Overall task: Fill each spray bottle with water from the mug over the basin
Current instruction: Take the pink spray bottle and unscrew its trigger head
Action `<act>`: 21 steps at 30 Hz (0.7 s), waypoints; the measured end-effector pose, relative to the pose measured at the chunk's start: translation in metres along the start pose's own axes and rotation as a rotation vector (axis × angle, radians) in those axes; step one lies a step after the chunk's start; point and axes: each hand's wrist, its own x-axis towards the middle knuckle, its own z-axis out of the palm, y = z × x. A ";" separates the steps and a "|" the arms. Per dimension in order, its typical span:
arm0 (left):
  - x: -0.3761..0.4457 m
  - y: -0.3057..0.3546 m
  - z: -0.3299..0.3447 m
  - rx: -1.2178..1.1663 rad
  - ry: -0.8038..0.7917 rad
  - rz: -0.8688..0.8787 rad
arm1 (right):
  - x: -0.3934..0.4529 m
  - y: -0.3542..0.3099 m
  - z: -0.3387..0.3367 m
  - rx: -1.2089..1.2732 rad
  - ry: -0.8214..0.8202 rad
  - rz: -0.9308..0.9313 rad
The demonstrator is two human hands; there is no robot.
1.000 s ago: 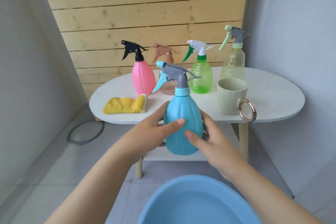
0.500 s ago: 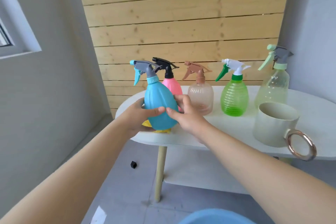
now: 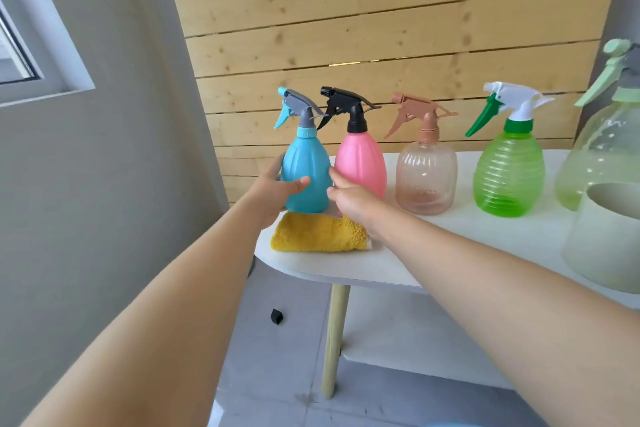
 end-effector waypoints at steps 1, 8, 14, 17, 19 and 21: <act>0.004 -0.003 0.001 -0.006 0.008 -0.002 | 0.001 0.000 0.000 -0.025 -0.014 0.007; 0.012 -0.014 0.008 0.069 0.129 -0.040 | -0.004 0.005 0.000 -0.029 -0.045 0.013; -0.010 -0.008 0.031 0.357 0.388 0.049 | -0.025 0.011 -0.011 0.105 0.096 -0.036; -0.022 -0.004 0.047 0.558 0.577 0.244 | -0.030 0.019 -0.018 0.127 0.222 -0.046; -0.025 0.003 0.060 0.652 0.539 0.409 | -0.029 0.022 -0.022 0.136 0.333 -0.047; -0.026 0.015 0.077 0.621 0.405 0.387 | -0.024 0.023 -0.026 0.137 0.378 -0.037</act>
